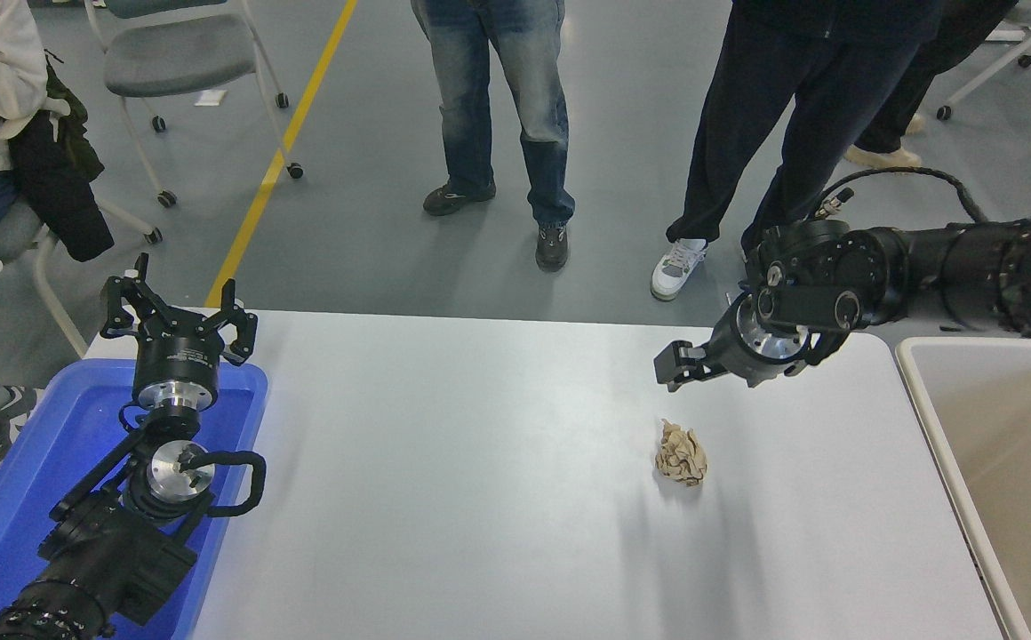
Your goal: Pick up paper ball place in dustbin
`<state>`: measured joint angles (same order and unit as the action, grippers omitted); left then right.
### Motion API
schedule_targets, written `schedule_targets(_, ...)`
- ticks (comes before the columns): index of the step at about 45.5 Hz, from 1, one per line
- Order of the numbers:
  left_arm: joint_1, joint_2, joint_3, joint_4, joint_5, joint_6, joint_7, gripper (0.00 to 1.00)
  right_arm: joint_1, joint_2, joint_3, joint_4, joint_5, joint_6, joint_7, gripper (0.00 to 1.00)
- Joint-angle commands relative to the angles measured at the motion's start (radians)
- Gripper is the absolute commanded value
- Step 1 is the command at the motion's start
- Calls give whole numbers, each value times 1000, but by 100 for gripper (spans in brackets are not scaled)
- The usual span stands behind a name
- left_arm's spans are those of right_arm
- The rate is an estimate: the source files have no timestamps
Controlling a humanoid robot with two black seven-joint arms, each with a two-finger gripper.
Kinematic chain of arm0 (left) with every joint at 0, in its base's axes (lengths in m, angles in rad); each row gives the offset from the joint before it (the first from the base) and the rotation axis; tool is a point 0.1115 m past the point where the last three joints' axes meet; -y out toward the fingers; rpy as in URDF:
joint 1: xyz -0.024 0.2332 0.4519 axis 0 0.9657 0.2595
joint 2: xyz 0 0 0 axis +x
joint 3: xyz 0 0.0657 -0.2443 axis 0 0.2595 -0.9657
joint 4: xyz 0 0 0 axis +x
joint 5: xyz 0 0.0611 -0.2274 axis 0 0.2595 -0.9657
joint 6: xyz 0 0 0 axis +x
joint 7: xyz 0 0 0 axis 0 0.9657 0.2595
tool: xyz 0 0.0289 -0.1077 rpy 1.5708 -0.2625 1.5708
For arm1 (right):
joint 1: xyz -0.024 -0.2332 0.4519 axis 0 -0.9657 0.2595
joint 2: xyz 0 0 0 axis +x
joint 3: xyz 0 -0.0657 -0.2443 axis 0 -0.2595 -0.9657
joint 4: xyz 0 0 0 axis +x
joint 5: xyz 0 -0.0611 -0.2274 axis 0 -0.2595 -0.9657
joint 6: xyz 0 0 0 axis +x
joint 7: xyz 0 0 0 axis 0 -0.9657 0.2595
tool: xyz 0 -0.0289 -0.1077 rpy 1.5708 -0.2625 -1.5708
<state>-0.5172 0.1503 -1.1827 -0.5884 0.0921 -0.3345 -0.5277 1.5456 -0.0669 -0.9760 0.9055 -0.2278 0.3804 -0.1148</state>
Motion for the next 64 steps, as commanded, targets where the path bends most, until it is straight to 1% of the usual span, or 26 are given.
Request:
schedule_targets(1,0,0,0,1,0,0,0,99,-143,48,17,-99,-5,-113,0,100)
schedule_targets(6,-1,0,0,1,0,0,0,99,-186,64,17,-123,-13,-135,0,100)
schedule_targets(12,0,0,0,1,0,0,0,99,-231,64,37,-145,-68,-169,0,100)
schedule_targets(16,0,0,0,1,0,0,0,99,-254,64,48,-154,-82,-179,0,100)
schedule_targets(23,0,0,0,-2,0,0,0,99,-275,65,49,-165,-84,-209,0,100)
schedule_targets(51,0,0,0,1,0,0,0,99,-315,67,49,-169,-113,-227,0,99)
schedule_targets(54,0,0,0,1,0,0,0,99,-317,67,49,-169,-113,-229,0,96)
schedule_targets(56,0,0,0,1,0,0,0,99,-317,67,49,-169,-113,-227,0,91)
schedule_targets(64,-1,0,0,1,0,0,0,99,-317,67,49,-168,-113,-226,0,63)
